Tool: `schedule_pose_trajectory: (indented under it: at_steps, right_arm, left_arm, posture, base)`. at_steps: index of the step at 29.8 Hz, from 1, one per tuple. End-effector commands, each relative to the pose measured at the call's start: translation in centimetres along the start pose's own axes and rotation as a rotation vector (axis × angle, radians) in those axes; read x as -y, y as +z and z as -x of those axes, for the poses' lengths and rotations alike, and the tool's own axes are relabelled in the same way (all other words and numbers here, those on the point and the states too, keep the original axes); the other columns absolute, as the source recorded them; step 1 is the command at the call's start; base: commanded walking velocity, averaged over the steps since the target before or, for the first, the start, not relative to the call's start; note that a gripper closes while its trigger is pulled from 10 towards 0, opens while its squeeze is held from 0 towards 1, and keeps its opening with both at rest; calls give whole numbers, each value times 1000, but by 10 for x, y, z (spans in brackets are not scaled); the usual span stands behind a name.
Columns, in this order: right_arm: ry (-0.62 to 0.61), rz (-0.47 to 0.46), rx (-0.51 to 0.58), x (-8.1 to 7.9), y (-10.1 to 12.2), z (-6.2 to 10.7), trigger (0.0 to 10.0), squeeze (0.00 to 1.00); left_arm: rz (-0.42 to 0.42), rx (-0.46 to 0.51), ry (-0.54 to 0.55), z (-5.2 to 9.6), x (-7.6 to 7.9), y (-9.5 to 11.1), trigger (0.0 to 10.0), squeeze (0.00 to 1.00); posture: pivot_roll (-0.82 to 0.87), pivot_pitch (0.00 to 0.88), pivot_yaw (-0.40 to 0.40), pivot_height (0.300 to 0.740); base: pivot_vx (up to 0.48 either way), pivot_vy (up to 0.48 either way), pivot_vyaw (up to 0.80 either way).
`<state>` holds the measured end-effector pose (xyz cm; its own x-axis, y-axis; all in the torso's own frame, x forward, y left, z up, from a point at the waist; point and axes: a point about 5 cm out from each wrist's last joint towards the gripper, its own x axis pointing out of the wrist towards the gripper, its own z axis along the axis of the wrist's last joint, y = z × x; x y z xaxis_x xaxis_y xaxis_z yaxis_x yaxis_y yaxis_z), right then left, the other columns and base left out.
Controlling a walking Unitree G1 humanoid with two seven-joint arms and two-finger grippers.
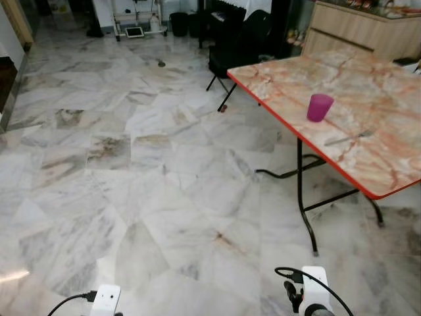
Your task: Setting the table
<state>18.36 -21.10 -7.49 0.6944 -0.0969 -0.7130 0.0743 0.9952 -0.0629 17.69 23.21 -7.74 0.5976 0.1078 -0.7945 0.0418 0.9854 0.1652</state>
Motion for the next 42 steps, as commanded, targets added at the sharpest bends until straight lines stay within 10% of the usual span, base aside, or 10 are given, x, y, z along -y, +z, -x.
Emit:
schedule_pose_trajectory:
  at_steps: [1,42]
  right_arm:
    - [-6,-19,-1,1,1,-1,10000,0]
    - [-3,-55,-16,2,2,-2,10000,0]
  left_arm:
    - [-14,3,-1,0,0,2,10000,0]
    - [69,15,21,-2,3,8,10000,0]
  posture:
    - [-23,0,20,724]
    - [-3,0,-3,724]
  base:
    - [326,259,0]
    - [343,138,45]
